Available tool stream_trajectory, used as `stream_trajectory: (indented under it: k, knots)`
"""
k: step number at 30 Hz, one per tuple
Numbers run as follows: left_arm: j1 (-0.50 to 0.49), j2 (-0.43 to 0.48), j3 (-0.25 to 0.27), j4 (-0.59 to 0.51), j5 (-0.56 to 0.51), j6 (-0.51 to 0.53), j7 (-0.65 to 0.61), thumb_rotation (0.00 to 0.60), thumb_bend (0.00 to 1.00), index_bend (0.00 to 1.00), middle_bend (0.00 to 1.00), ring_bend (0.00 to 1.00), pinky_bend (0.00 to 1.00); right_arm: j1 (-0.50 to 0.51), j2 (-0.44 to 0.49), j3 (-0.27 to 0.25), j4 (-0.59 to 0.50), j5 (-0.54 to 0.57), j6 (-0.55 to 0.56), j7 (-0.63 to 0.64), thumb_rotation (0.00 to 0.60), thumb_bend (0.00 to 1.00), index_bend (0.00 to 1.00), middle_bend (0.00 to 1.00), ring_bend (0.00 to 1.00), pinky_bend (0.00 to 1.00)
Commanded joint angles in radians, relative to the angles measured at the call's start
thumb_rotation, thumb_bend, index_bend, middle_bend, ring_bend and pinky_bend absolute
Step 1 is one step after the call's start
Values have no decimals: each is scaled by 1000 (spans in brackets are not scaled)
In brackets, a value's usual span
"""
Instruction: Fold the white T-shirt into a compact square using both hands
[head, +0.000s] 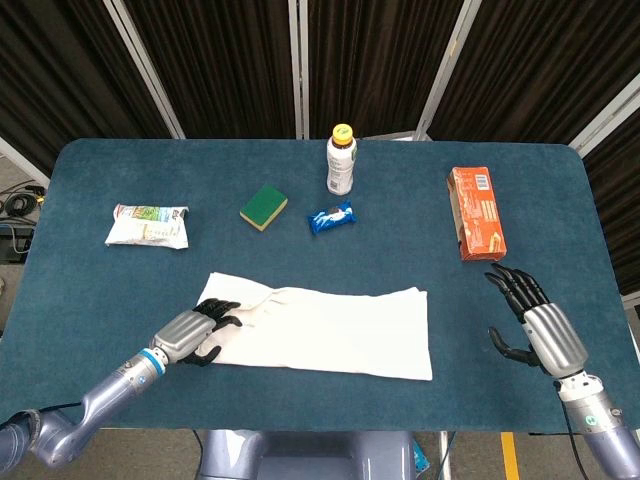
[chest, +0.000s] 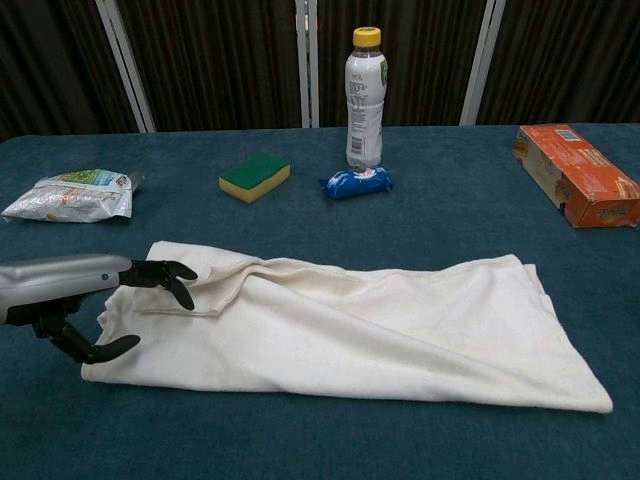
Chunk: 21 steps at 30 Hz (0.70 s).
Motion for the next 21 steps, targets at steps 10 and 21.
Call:
stream_trajectory:
  k: [10, 21]
  knots:
    - [86, 167, -39, -126, 51, 245, 43, 579, 505, 214, 0, 0, 0, 8, -12, -22, -3, -19, -33, -39, 600, 374, 85, 0, 0, 0]
    - [235, 215, -109, -284, -115, 488, 429, 591, 0, 0, 0, 0, 0, 53, -61, -70, 47, -80, -133, -141, 600, 99, 95, 0, 0, 0]
